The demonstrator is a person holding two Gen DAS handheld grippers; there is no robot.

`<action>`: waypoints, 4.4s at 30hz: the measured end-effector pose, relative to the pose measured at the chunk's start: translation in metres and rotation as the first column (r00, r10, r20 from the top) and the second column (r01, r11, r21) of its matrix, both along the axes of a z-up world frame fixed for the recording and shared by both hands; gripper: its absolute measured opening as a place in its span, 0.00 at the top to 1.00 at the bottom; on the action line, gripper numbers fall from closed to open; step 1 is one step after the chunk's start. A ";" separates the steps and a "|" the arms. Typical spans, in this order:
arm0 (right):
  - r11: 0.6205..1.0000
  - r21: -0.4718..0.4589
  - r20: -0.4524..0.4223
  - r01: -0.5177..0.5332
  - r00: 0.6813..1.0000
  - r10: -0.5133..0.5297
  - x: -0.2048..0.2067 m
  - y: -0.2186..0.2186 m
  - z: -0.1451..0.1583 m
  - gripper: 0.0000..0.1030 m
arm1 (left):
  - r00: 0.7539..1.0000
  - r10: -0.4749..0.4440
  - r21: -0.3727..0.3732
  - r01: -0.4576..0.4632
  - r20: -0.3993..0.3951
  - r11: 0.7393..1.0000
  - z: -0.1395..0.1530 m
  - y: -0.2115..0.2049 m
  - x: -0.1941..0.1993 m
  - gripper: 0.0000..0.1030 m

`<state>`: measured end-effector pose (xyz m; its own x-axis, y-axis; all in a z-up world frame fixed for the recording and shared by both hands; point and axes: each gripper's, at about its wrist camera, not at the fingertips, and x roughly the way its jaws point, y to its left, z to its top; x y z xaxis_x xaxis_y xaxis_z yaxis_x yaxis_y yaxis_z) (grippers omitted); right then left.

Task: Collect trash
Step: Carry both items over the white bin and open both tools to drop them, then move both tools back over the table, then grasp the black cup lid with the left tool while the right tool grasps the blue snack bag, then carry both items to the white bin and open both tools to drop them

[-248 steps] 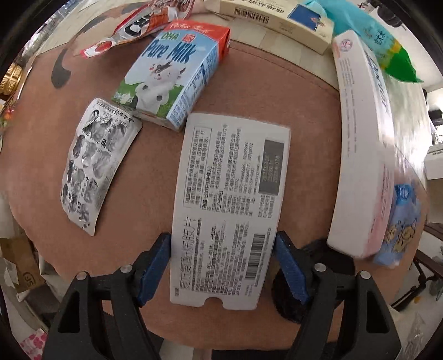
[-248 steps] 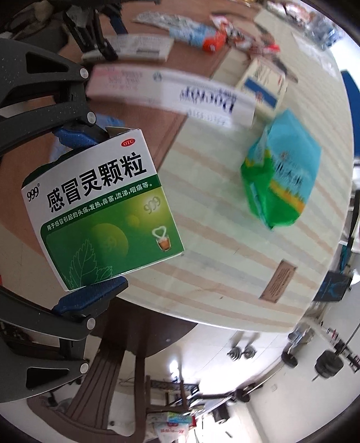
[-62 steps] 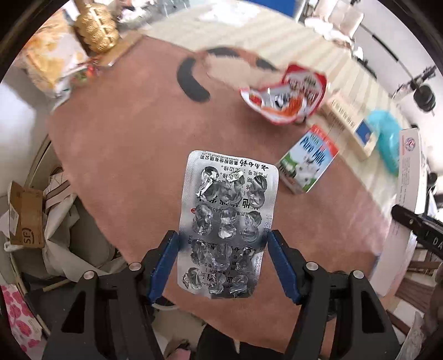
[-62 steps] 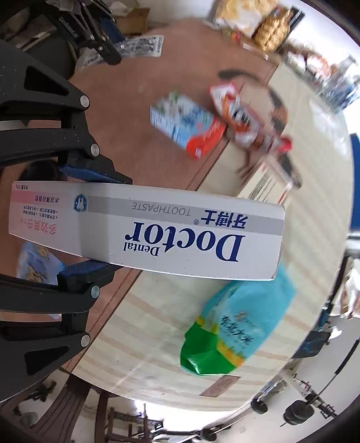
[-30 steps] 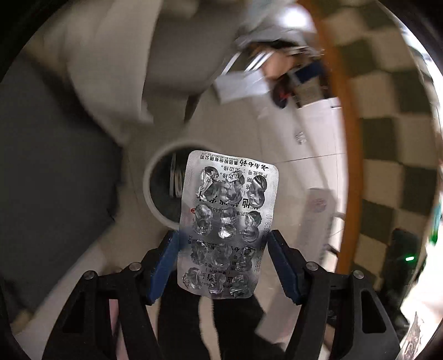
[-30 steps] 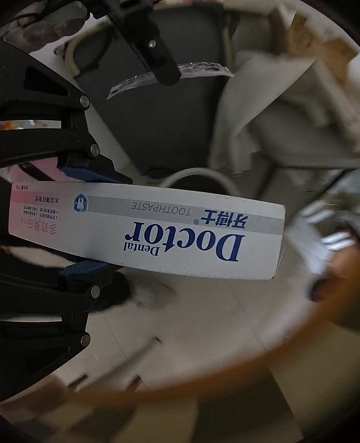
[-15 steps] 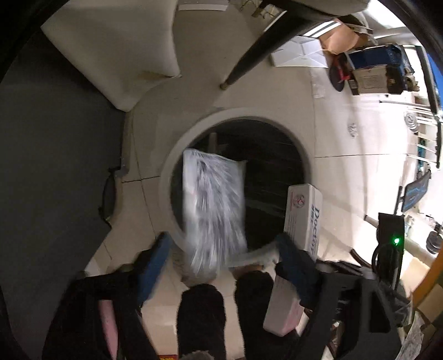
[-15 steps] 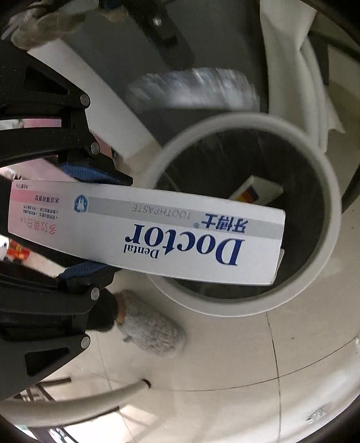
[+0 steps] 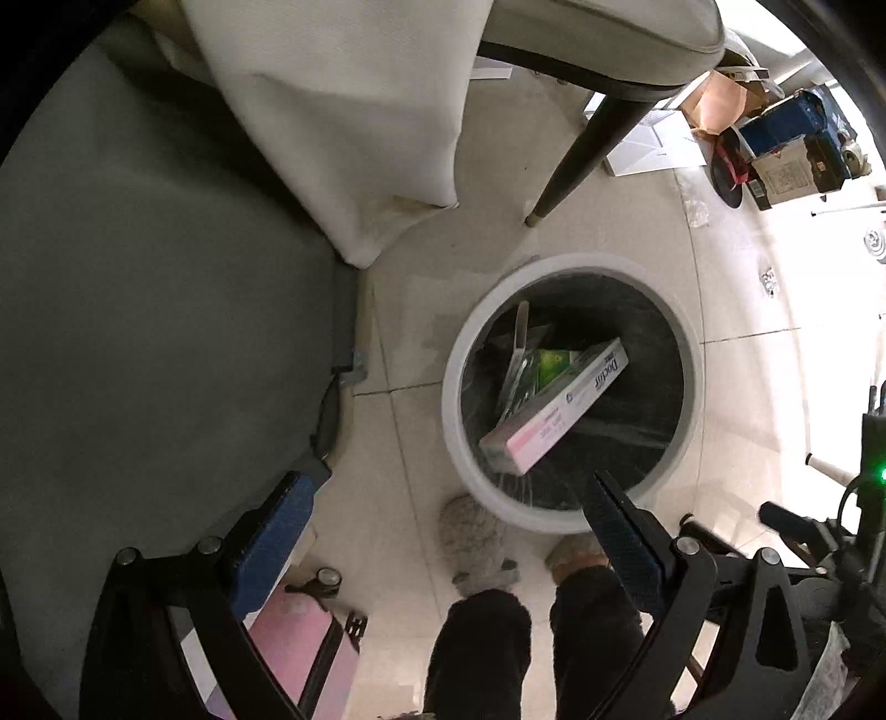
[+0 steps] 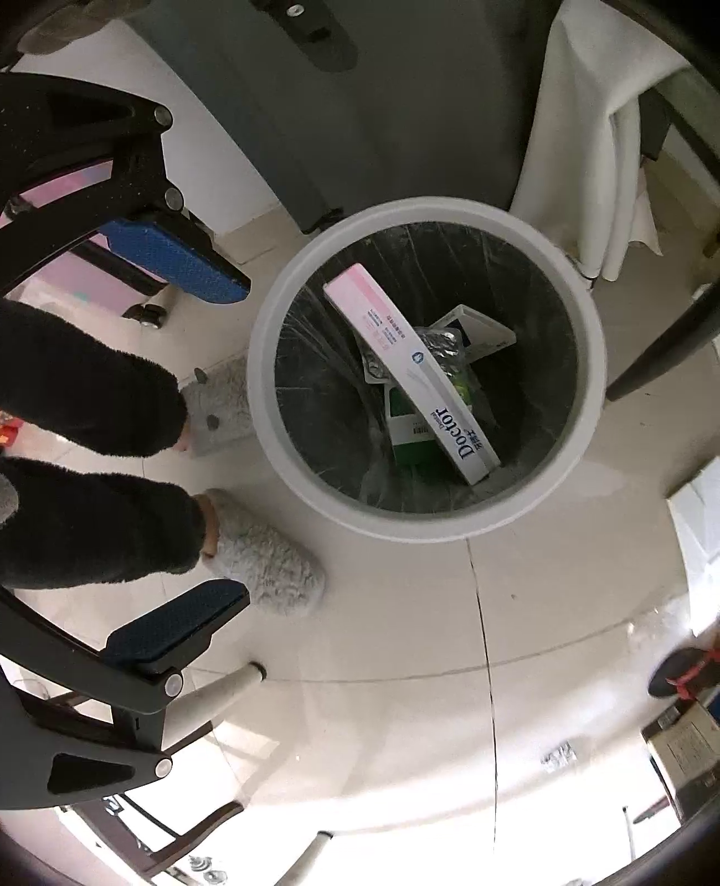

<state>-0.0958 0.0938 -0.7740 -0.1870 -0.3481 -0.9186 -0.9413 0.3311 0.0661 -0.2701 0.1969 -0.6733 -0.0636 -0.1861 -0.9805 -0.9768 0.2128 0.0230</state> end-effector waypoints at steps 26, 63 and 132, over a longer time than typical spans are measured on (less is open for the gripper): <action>0.952 0.256 -0.026 0.168 0.986 -0.167 0.013 -0.033 0.343 0.02 | 0.996 -0.091 0.187 0.093 -0.022 0.978 0.296 -0.052 0.004 0.03; 0.438 0.302 0.203 0.846 0.392 -0.897 0.434 -0.335 0.418 0.44 | 0.617 -0.785 0.199 0.764 0.052 0.614 0.349 -0.203 0.483 0.01; 0.910 0.238 -0.135 0.340 0.939 -0.315 0.094 0.001 0.242 0.56 | 0.982 -0.074 0.146 0.048 0.174 0.988 0.163 -0.004 0.071 0.21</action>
